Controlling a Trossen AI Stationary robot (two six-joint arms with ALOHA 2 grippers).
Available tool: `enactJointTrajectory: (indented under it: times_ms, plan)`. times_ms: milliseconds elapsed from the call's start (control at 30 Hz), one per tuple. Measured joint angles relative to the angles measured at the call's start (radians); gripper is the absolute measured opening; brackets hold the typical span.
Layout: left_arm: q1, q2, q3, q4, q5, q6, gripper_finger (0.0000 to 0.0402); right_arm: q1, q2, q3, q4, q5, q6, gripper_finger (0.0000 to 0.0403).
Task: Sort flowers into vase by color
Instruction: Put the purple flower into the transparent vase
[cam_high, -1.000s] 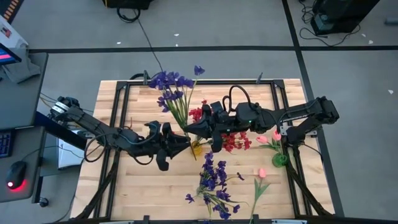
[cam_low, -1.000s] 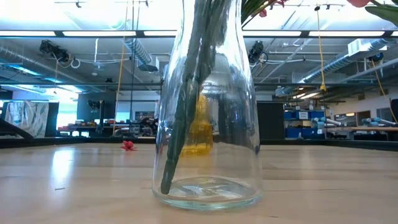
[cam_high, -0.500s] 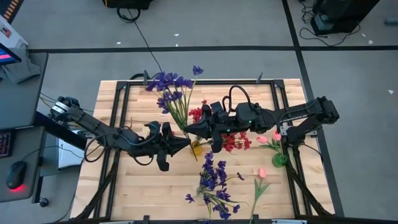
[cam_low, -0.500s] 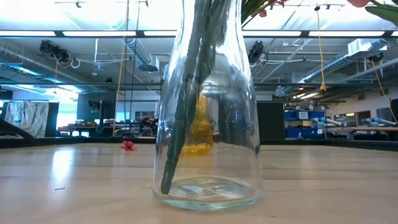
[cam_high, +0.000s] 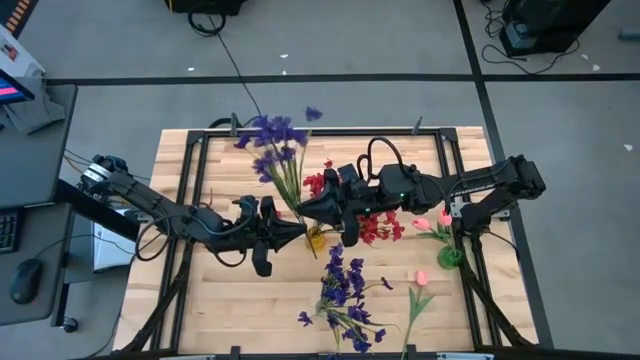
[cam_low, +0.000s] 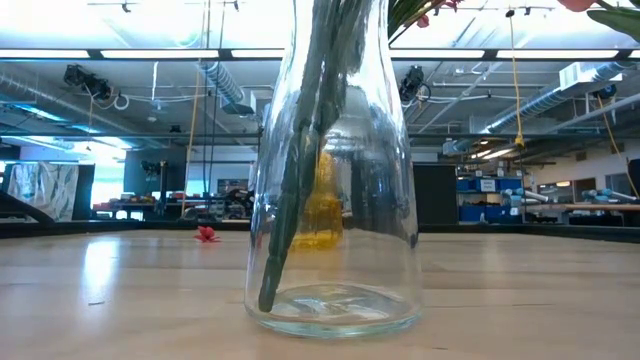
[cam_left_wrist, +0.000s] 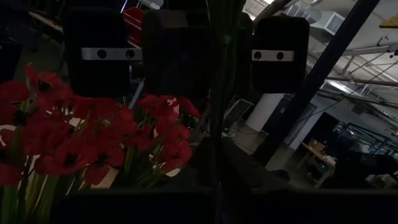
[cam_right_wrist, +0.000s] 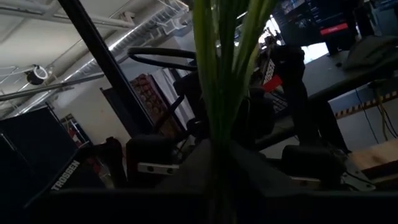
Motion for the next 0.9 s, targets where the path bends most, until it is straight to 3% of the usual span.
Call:
enactJointTrajectory:
  times_ms: [200, 333, 533, 900]
  plan:
    - [0.000, 0.000, 0.000, -0.001, 0.000, 0.001, 0.0007, -0.016, -0.003, 0.000, -0.002, -0.067, 0.002, 0.0137]
    - [0.000, 0.000, 0.000, 0.000, 0.008, 0.003, 0.0006, -0.028, -0.023, 0.000, -0.004, -0.118, 0.024, 0.0170]
    - [-0.010, 0.000, 0.000, -0.001, 0.015, 0.048, 0.0006, -0.044, -0.088, 0.000, -0.031, -0.140, -0.014, 0.0177]
    - [-0.061, -0.004, 0.000, -0.042, 0.002, 0.100, 0.0006, -0.074, -0.233, 0.001, -0.307, -0.123, -0.056, 0.0177]
